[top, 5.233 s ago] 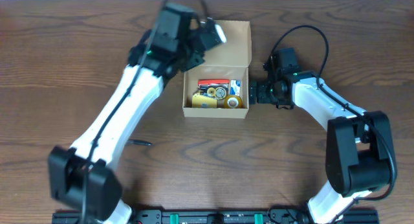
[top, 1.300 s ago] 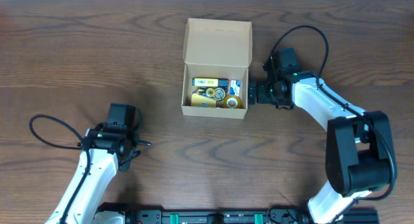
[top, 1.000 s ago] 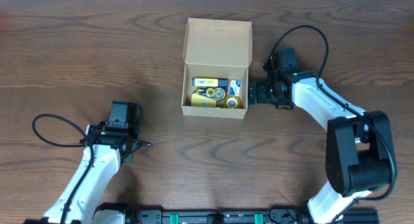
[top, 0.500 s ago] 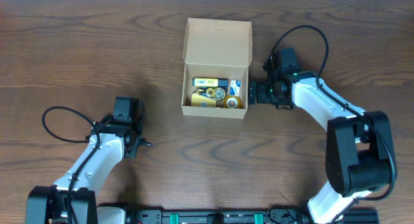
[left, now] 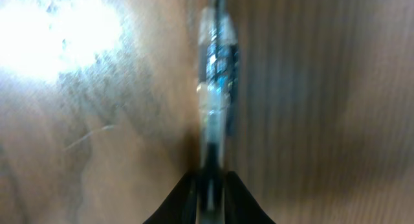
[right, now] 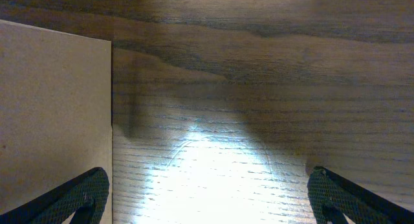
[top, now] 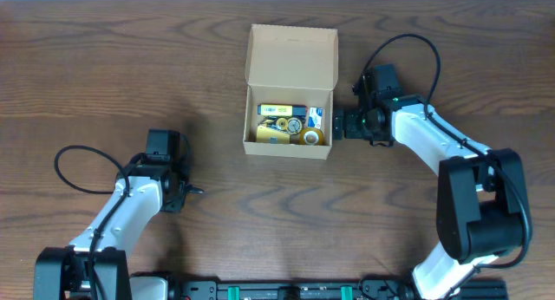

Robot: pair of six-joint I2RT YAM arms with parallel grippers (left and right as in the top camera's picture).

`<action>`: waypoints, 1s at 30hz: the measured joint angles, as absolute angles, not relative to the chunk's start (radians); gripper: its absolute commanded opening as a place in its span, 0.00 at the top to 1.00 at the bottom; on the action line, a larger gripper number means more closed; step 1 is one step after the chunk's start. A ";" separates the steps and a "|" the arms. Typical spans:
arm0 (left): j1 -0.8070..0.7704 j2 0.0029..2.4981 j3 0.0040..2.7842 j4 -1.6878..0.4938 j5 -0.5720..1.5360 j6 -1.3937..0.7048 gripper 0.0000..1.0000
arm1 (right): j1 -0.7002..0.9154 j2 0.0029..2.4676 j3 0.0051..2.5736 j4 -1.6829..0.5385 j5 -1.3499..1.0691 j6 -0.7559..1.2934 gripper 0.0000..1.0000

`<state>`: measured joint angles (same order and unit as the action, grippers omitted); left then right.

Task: Pack container
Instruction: 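Lift the pen with the left gripper and carry it over the box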

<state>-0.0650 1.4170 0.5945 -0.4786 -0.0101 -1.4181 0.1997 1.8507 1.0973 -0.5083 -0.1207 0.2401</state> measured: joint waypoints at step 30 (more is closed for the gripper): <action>-0.150 1.450 1.147 -0.572 -0.065 -0.549 0.94 | 0.200 1.851 1.097 -0.508 -0.120 0.240 0.01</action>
